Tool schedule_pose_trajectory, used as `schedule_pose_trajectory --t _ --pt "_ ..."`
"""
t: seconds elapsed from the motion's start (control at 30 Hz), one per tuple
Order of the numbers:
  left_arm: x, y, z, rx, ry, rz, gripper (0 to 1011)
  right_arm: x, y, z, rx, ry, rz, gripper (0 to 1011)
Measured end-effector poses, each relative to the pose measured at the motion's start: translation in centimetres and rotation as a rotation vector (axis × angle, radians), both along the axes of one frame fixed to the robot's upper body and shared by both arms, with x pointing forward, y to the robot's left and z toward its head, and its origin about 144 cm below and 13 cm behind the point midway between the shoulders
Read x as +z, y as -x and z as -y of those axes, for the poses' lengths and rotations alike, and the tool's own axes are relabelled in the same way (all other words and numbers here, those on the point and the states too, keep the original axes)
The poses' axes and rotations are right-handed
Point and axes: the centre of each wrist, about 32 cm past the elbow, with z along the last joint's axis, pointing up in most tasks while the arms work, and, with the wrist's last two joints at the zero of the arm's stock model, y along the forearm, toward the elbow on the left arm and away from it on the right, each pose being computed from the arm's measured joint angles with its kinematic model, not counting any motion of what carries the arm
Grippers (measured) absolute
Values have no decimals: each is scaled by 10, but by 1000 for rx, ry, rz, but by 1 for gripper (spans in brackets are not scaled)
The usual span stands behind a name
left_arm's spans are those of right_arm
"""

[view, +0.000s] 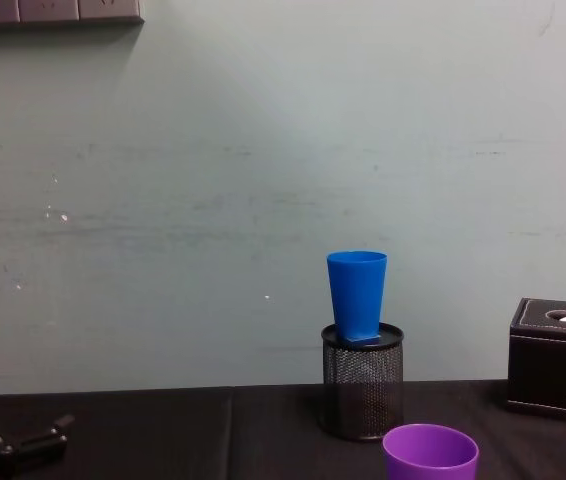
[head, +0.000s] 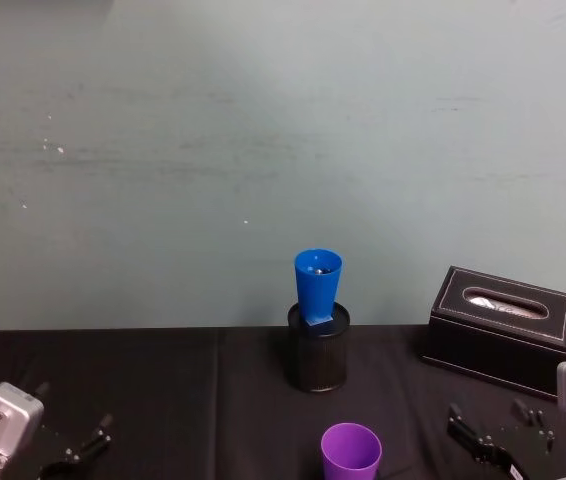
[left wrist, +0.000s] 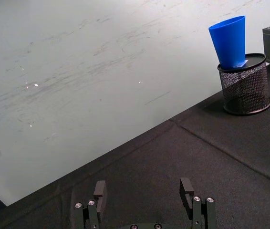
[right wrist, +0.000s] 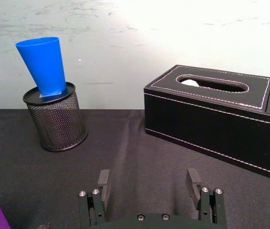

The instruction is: Pick up one cup with a gripper and tap it against the other cup.

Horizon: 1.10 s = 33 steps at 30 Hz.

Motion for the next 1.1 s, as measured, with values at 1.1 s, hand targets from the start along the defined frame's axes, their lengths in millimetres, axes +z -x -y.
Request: schedule_pose_trajectory --t 1.1 --pt "0 0 0 0 0 0 1005 0 0 0 0 0 0 1000"
